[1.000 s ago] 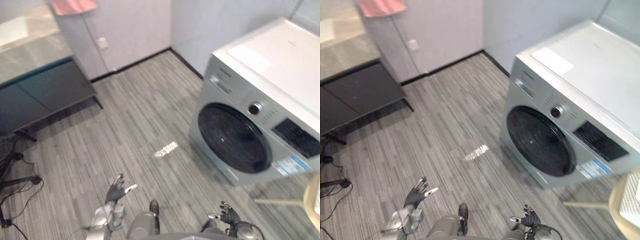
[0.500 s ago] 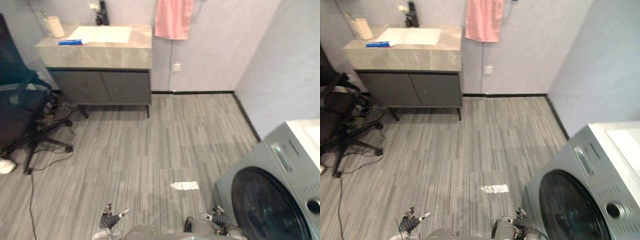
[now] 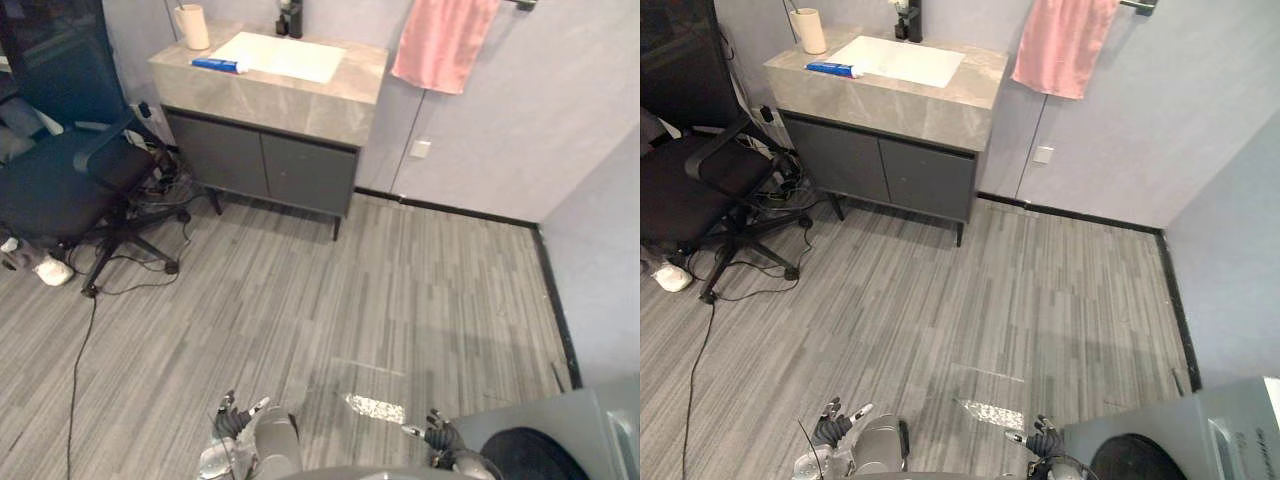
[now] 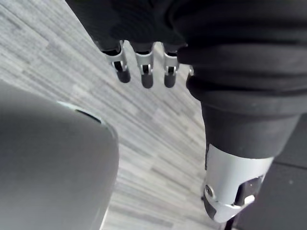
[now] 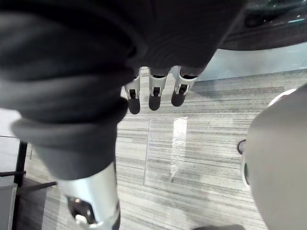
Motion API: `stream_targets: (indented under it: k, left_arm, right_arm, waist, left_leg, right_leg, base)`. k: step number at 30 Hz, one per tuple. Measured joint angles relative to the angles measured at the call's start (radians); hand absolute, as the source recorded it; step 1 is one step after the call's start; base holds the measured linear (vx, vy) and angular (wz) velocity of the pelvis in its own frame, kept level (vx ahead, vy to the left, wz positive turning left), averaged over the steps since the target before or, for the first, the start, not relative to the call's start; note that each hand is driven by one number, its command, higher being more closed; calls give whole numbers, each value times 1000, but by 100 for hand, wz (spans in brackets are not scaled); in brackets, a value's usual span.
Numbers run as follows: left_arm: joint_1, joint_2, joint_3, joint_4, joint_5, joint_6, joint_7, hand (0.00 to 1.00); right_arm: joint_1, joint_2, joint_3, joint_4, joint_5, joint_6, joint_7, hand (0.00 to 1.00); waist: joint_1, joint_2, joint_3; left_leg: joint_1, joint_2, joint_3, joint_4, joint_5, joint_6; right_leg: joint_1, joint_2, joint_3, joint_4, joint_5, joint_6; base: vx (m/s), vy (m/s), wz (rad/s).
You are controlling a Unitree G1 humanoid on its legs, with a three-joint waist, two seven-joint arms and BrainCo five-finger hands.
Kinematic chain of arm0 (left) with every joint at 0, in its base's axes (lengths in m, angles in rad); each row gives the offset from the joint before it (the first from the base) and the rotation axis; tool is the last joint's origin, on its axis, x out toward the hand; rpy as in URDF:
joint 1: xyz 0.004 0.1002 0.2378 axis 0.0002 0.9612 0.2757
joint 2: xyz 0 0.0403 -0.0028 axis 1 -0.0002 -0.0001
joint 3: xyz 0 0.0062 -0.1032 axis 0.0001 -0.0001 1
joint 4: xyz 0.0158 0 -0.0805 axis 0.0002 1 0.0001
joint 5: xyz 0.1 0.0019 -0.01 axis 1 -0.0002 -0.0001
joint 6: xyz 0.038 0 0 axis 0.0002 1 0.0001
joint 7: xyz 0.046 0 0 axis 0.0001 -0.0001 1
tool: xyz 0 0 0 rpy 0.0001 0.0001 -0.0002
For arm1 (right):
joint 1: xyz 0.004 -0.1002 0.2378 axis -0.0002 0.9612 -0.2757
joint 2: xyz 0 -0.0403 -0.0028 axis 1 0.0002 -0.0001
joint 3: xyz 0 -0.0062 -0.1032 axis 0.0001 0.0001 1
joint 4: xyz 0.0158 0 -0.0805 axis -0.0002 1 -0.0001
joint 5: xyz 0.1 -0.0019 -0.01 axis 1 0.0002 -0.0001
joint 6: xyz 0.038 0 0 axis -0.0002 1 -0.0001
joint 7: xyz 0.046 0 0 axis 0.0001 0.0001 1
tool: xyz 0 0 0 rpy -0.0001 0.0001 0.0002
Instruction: Pick up the laundry basket with both hands and put the clothes into the washing machine.
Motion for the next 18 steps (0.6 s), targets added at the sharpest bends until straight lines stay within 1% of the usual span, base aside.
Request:
stream_targets:
  k: [1, 2, 3, 4, 5, 6, 7, 8, 10, 12, 15, 16, 17, 18]
  left_arm:
    - [-1, 3, 1, -1, -5, -6, 2, 0]
    - [-2, 2, 1, -2, -8, -7, 7, 0]
    - [0, 1, 1, 1, -7, -7, 16, 0]
    - [2, 1, 1, 1, -4, -7, 18, 0]
    - [5, 1, 1, 3, 4, -7, 19, 0]
    - [10, 1, 0, 4, 12, -7, 19, 0]
    - [22, 5, -2, 5, 23, -8, 20, 0]
    - [30, 13, -7, 16, 24, -8, 23, 0]
    - [35, 24, -15, 23, 24, -9, 32, 0]
    - [38, 23, -15, 25, 26, -13, 34, 0]
    - [40, 24, -13, 47, 31, -15, 35, 0]
    - [40, 27, -13, 50, 29, -15, 35, 0]
    - [38, 40, -10, 51, 21, -16, 36, 0]
    - [30, 38, -10, 67, 21, -15, 37, 0]
  right_arm:
    - [0, 14, 1, 2, 4, 0, 1, 0]
    - [-4, 28, 1, 2, 9, 0, 1, 0]
    - [-13, 36, 1, 2, 10, -2, 1, 0]
    - [-14, 39, 1, 2, 11, -3, 1, 0]
    - [-14, 40, -1, 3, 12, -5, 2, 0]
    - [-13, 40, -4, 6, 14, -5, 2, 0]
    - [-14, 37, -5, -1, 20, -7, 2, 0]
    - [-15, 38, -5, -4, 21, -12, 2, 0]
    - [-11, 41, -3, -7, 21, -12, 3, 0]
    - [-12, 39, -3, -7, 21, -13, 2, 0]
    - [-25, 32, -5, 11, 20, -14, -1, 0]
    - [-27, 32, -5, 27, 19, -15, -1, 0]
    - [-26, 39, -5, 45, 18, -12, -2, 0]
    - [-27, 35, -13, 58, 18, -13, -1, 0]
  waist:
    - [5, -24, -7]
    - [11, -26, -8]
    - [11, -29, -10]
    - [11, -28, -9]
    - [12, -23, -8]
    - [14, -14, -8]
    - [12, -5, -12]
    - [3, 6, -16]
    - [-2, -2, -23]
    - [-5, -1, -25]
    - [-20, 14, -40]
    - [-20, 4, -48]
    - [-19, -28, -62]
    - [-21, -25, -65]
  left_leg:
    - [3, -18, 6, -3, -6, 10]
    - [8, -34, 19, 7, -18, 27]
    - [28, -51, 28, 1, -30, 38]
    - [42, -60, 34, -7, -35, 41]
    - [71, -67, 50, -23, -46, 44]
    - [104, -73, 61, -47, -57, 39]
    - [147, -80, 82, -83, -60, 45]
    - [181, -86, 94, -111, -61, 47]
    - [223, -91, 109, -145, -60, 46]
    - [244, -85, 110, -159, -61, 44]
    - [250, -49, 109, -157, -63, 8]
    - [250, -40, 107, -145, -63, -11]
    - [244, -44, 104, -122, -72, -27]
    - [243, -37, 90, -109, -79, -39]
  right_leg:
    - [5, -14, 25, -9, 2, -1]
    - [12, -30, 40, -8, 5, 3]
    - [18, -51, 50, 7, 16, 22]
    - [16, -63, 58, 28, 18, 24]
    - [-1, -83, 77, 87, 18, 25]
    - [-42, -106, 94, 186, 21, 31]
    - [-110, -142, 109, 341, 41, 56]
    - [-161, -177, 112, 449, 48, 64]
    - [-190, -201, 85, 487, 43, 60]
    - [-212, -203, 66, 428, 34, 49]
    - [-247, -197, 66, 253, 43, 43]
    - [-241, -186, 71, 155, 99, 34]
    - [-233, -190, 83, 74, 210, 57]
    - [-217, -185, 78, 71, 193, 83]
  base:
    - [256, 201, 16]
    - [274, 242, 11]
    - [202, 188, 5]
    - [166, 181, -9]
    - [107, 133, -25]
    - [102, 160, -43]
    - [73, 133, -46]
    - [75, 120, -33]
    - [81, 47, -14]
    - [82, -50, -7]
    - [136, -138, -6]
    - [131, -205, -5]
    - [139, -244, 0]
    - [126, -225, 8]
